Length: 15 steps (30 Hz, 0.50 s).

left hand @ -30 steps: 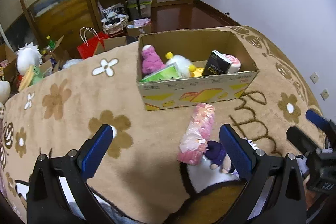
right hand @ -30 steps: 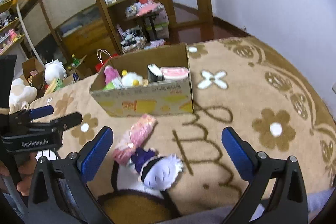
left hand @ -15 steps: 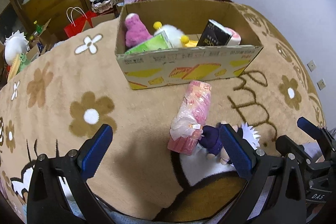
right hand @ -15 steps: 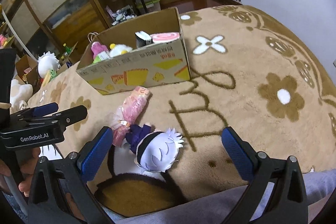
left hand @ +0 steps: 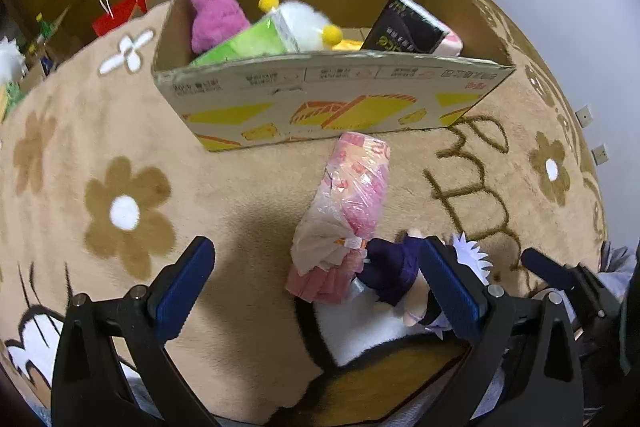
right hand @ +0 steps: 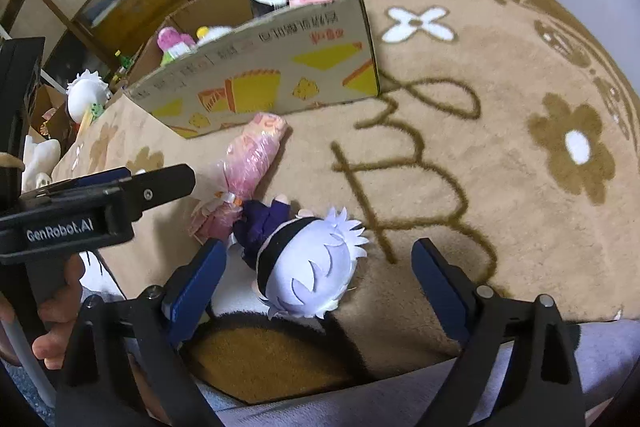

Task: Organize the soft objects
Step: 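Move both tools back toward the pink wrapped item and white-haired doll, then grasp the pink wrapped item with the left tool while the right tool grasps the white-haired doll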

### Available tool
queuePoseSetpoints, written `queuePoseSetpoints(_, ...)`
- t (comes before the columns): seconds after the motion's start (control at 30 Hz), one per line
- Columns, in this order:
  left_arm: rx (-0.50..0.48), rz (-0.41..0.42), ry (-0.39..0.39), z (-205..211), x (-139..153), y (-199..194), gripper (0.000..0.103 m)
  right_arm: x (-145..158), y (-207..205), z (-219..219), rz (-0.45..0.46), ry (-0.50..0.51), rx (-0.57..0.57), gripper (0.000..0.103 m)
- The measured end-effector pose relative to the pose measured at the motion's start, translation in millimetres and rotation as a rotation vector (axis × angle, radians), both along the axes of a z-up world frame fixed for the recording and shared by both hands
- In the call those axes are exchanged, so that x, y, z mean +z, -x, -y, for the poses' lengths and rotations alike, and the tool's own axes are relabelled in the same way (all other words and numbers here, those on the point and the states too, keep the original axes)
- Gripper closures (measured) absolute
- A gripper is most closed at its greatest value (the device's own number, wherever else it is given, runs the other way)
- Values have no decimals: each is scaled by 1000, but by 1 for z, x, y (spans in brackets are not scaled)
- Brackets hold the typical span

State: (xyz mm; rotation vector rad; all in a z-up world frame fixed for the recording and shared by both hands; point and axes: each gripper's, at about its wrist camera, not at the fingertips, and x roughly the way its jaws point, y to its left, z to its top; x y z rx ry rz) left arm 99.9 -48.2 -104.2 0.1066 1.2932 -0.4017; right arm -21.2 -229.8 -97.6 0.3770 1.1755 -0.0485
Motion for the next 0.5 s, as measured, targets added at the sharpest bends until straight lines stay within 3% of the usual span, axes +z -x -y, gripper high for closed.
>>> queuePoseSetpoints(0.5,-13,-75,-18,9,-32,-14,2,-29,-15,-7,-102,-37,35,5)
